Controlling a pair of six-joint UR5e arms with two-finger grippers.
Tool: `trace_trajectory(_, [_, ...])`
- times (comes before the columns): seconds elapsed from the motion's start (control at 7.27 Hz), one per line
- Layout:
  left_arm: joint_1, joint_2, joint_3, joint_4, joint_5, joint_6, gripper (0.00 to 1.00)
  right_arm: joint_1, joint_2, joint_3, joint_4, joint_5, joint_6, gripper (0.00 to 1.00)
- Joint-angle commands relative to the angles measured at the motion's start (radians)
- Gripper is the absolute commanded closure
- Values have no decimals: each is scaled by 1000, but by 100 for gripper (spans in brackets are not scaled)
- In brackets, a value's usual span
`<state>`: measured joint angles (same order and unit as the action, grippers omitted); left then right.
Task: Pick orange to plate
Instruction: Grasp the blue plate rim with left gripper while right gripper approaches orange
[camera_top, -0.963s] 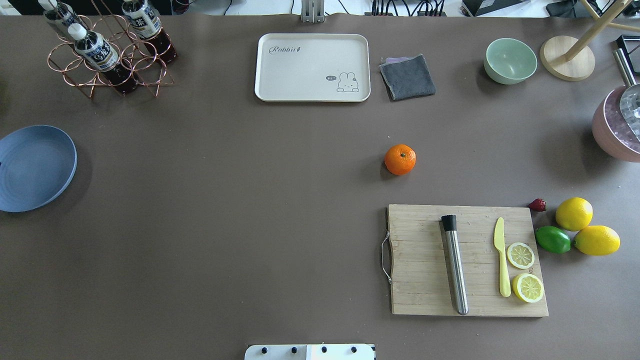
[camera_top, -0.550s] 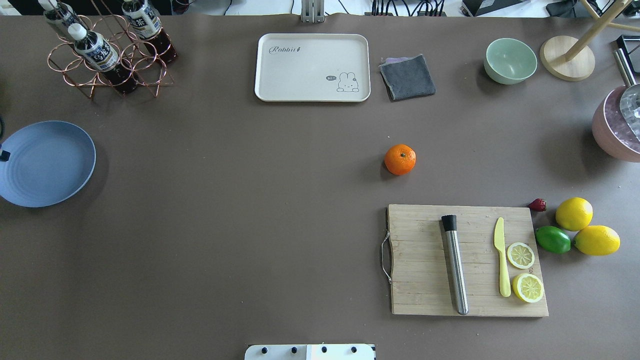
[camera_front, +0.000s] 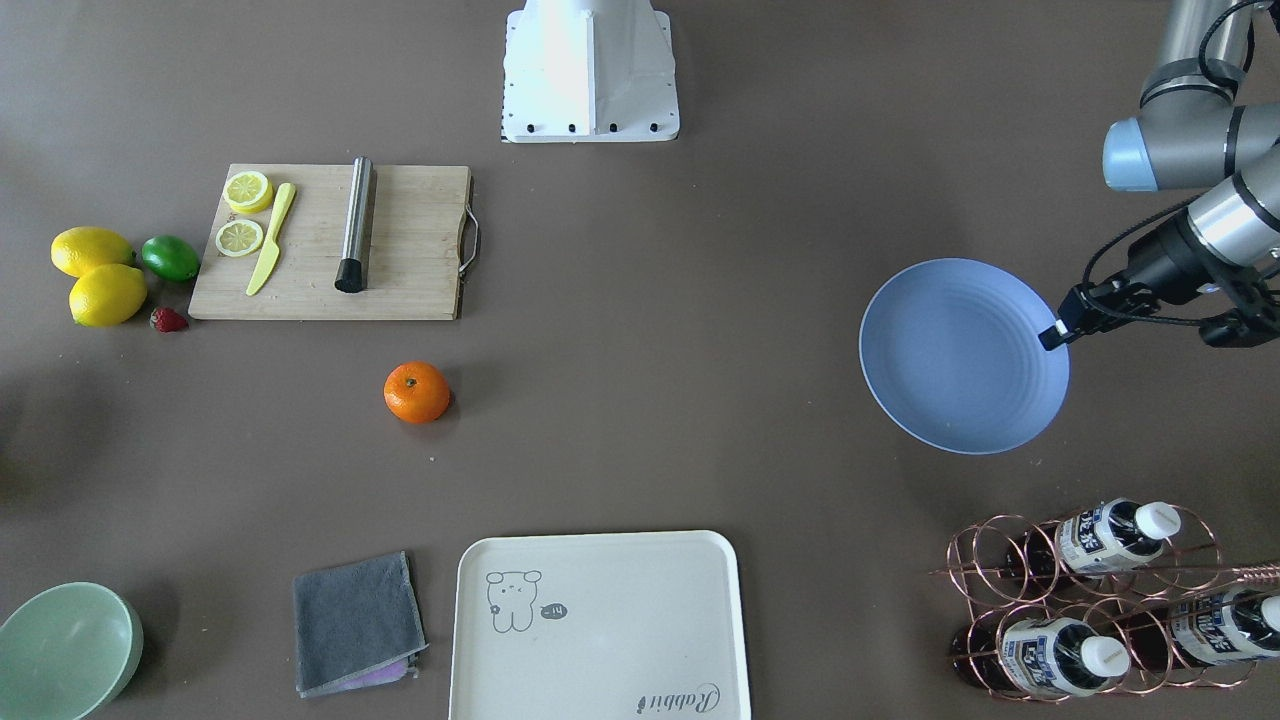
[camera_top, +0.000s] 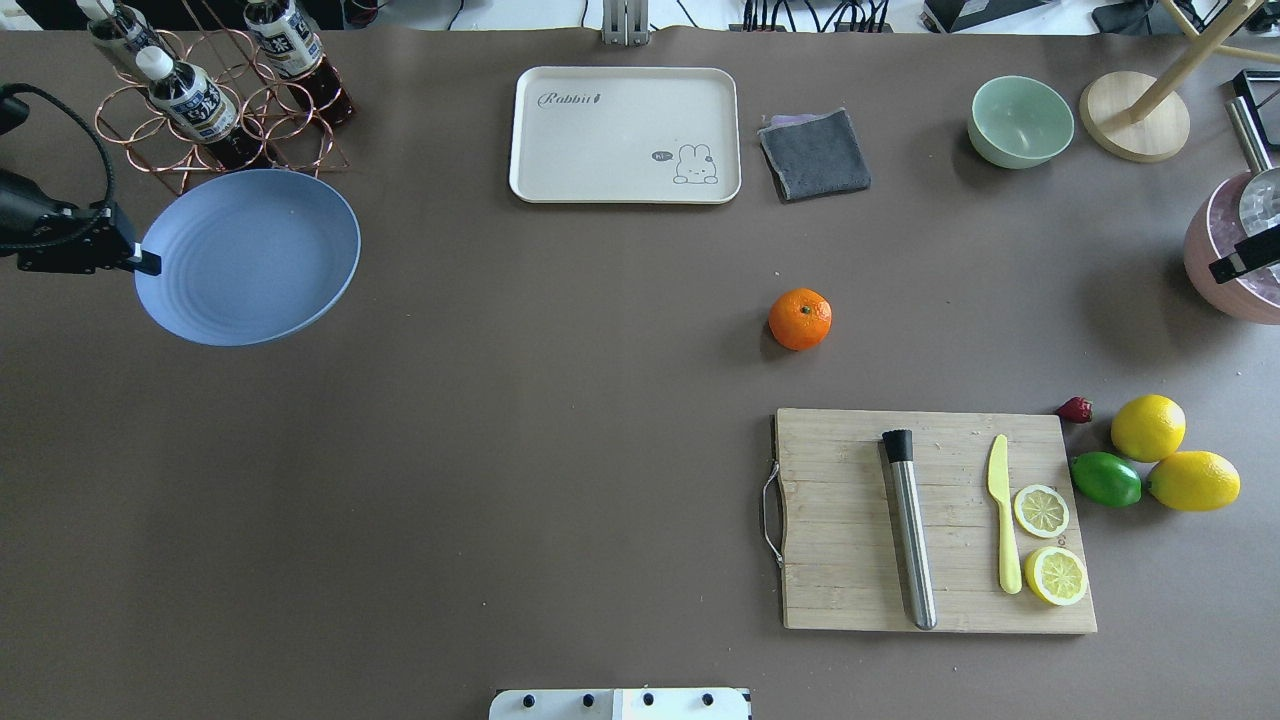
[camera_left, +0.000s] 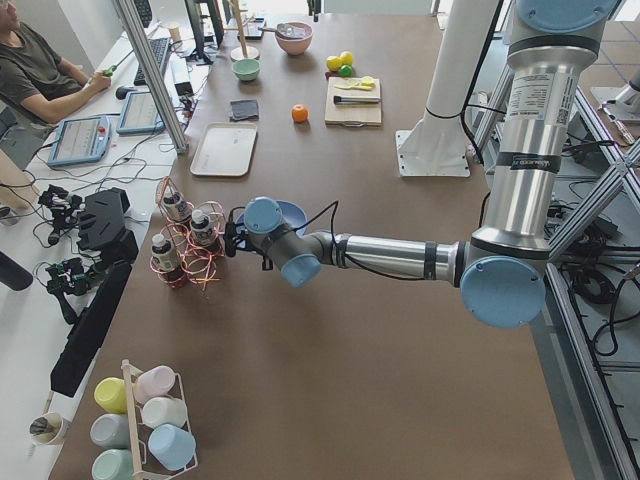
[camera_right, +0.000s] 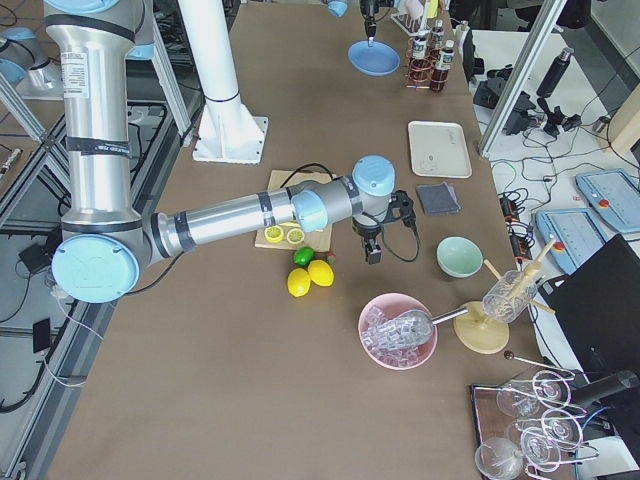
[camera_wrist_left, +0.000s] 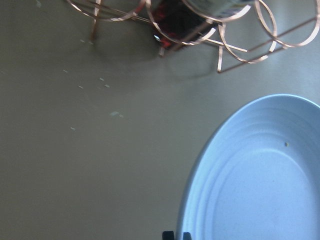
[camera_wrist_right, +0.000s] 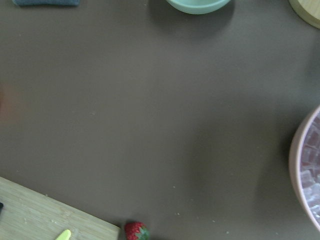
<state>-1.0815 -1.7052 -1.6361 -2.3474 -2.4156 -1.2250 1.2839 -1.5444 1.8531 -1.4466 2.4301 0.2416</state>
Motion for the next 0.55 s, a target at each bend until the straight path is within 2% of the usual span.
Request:
trace_trajectory(0.0, [145,-66,-76,2,119,-213,100,-136,110,14,0,-75,225,1])
trace_trajectory(0.14, [176,-94,-76,7,150,-253,100,-214,160,8,0,-133,316,1])
trace_trajectory(0.28, [205,-161,-85,73,179,-292,100,-285,209,0,0,-170,411,1])
trace_trajectory(0.41, [285,-227,-120,193,270,-304,100,-355,255,-12,0,-227,480,1])
